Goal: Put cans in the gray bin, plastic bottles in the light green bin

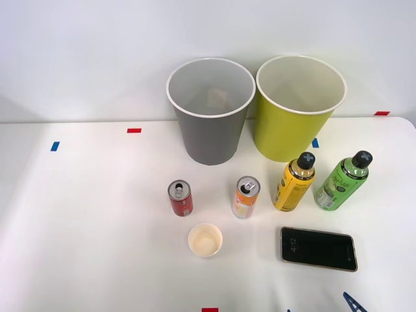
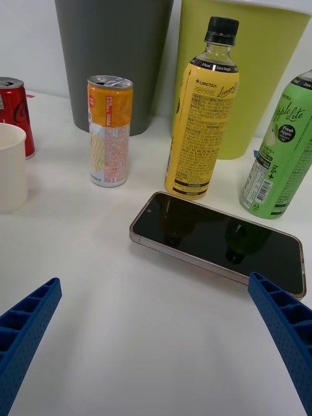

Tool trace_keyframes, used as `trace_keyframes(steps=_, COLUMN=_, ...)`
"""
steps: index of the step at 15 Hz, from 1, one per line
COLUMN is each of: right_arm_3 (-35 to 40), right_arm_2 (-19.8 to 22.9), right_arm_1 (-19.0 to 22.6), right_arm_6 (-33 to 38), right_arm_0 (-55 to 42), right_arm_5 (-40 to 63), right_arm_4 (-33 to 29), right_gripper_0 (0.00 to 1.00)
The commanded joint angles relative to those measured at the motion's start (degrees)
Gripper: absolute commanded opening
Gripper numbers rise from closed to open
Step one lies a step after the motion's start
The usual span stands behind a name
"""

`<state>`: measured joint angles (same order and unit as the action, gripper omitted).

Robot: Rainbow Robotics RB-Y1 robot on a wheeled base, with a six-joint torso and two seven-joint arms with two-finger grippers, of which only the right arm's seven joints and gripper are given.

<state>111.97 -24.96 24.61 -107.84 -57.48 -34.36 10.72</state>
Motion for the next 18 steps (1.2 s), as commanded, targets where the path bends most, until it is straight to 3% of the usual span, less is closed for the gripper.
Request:
trace_keyframes(steps=1, right_arm_3=0.0, right_arm_2=0.0, right_arm_1=0.0, right_arm_6=0.0, right_arm_0=0.0, right_arm_5=0.0, right_arm_4=0.0, right_gripper_0=1.0)
trace_keyframes(steps=18, right_arm_3=0.0, right_arm_2=0.0, right_arm_1=0.0, right_arm_6=0.0, right_arm_0=0.0, right_arm_5=0.0, right_arm_4=0.0, right_gripper_0=1.0)
